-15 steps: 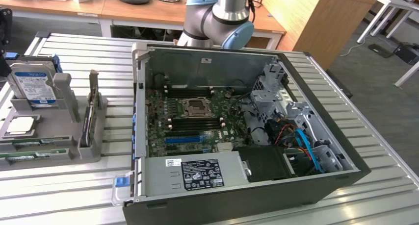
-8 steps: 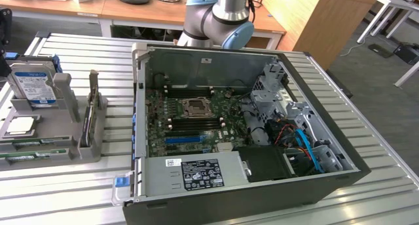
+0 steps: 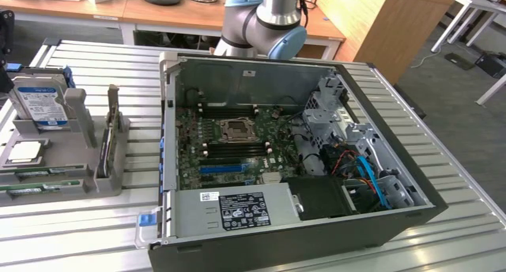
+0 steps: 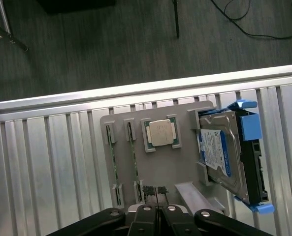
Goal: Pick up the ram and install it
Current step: 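Pick up the ram and move it above insertion slot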
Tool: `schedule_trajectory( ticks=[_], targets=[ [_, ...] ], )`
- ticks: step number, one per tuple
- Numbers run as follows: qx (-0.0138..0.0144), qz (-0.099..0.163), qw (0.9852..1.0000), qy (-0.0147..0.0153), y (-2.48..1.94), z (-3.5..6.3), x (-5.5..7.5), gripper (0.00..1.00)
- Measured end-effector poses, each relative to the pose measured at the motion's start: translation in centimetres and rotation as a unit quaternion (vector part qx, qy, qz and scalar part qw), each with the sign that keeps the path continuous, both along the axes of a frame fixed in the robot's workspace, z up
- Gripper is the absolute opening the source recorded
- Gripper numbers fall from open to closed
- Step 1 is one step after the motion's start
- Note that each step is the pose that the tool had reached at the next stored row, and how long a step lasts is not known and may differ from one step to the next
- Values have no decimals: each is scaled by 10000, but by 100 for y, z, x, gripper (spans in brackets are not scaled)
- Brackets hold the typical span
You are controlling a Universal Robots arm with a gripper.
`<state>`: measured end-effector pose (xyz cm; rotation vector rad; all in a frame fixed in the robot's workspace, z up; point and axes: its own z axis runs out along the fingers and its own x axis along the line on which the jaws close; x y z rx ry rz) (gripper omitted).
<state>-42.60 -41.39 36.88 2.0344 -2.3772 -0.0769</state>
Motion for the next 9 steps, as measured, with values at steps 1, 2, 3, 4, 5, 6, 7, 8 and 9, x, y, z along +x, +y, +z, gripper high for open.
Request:
schedule_trajectory(
  ticks=[1, 2, 3, 4, 5, 6, 7, 8, 9],
  targets=[
    [0, 0, 10000, 0, 0, 0, 0, 11],
    [0, 0, 10000, 0, 0, 0, 0, 11],
    [0, 0, 10000, 0, 0, 0, 0, 11],
    [0, 0, 10000, 0, 0, 0, 0, 11],
    [0, 0, 10000, 0, 0, 0, 0, 11],
    [0, 0, 10000, 0, 0, 0, 0, 17],
    [0, 0, 10000, 0, 0, 0, 0, 17],
    [0, 0, 10000, 0, 0, 0, 0, 23],
    [0, 0, 10000, 0, 0, 0, 0, 29]
  ],
)
